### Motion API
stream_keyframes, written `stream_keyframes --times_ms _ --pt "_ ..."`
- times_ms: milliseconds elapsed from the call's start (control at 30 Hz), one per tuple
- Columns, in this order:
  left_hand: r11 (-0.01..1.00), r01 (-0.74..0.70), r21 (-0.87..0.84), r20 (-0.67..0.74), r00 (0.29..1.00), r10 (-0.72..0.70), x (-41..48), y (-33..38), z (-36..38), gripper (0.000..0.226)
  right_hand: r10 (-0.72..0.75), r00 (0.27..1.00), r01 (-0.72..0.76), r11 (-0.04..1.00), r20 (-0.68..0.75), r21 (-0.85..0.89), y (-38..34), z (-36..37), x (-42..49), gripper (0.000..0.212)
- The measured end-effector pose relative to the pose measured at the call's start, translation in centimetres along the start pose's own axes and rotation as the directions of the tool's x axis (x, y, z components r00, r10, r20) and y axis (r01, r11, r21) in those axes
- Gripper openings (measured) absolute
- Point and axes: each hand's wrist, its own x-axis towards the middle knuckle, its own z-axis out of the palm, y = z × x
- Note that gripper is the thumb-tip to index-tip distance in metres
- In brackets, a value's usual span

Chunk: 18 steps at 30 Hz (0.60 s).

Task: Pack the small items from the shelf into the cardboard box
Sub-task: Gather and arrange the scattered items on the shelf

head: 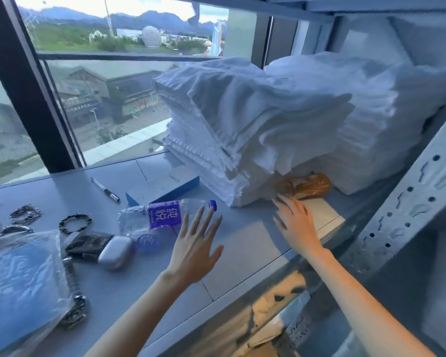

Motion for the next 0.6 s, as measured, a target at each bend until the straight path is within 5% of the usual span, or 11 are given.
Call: stream_keyframes --times_ms 100,367,600 --pt "1.000 0.001 0.005 0.064 0.998 -0.002 2.8 4.0 2.2 0.064 -0.019 1.000 0.019 0.998 -0.003 -0.068 4.1 -0.5 1.1 0.044" --pt "0.991 0.130 -0.014 0.177 0.976 -0.126 4.9 6.8 5.4 0.057 0.017 0.942 0.064 0.971 0.335 -0.230 11.8 0.5 6.5 0.054" --pt "0.989 0.133 -0.069 0.180 0.977 -0.119 2.9 6.5 4.5 0.055 -0.053 0.947 0.101 0.985 0.316 -0.138 12.4 1.1 8.2 0.057"
